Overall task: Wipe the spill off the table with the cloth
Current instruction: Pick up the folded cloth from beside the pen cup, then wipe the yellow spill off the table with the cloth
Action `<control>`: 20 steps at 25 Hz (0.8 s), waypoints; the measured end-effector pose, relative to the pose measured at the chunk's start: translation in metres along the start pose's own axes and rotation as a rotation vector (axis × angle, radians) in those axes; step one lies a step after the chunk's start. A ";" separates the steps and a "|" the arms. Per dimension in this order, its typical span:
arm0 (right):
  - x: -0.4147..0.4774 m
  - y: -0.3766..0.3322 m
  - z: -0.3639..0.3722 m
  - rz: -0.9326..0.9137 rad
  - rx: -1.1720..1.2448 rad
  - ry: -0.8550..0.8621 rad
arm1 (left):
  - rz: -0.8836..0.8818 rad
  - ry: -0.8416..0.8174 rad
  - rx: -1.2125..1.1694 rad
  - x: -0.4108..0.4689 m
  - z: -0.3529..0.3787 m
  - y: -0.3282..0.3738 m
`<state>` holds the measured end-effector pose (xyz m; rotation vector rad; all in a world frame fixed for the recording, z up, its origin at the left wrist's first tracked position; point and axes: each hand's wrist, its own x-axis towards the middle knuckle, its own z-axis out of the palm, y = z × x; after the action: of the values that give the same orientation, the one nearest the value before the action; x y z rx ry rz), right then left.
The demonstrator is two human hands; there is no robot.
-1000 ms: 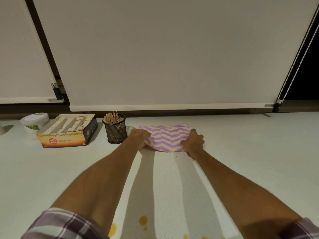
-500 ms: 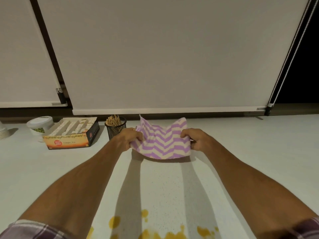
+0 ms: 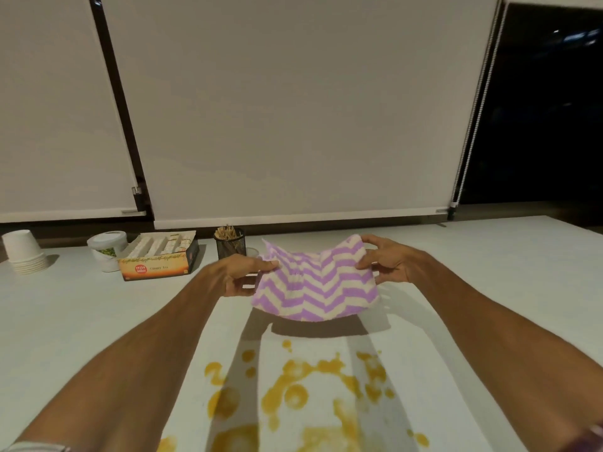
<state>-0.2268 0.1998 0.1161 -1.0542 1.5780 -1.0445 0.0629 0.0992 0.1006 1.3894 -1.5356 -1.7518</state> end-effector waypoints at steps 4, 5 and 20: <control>-0.077 0.007 -0.006 0.023 -0.023 0.058 | 0.130 -0.080 0.082 -0.051 0.021 -0.010; -0.094 0.010 -0.007 0.029 -0.032 0.079 | 0.146 -0.090 0.119 -0.062 0.028 -0.013; -0.210 0.089 -0.048 0.236 -0.112 0.218 | 0.100 -0.167 0.186 -0.156 0.136 -0.082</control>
<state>-0.2472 0.4310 0.0904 -0.8233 1.9051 -0.9420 0.0321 0.3184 0.0721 1.2515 -1.8654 -1.7383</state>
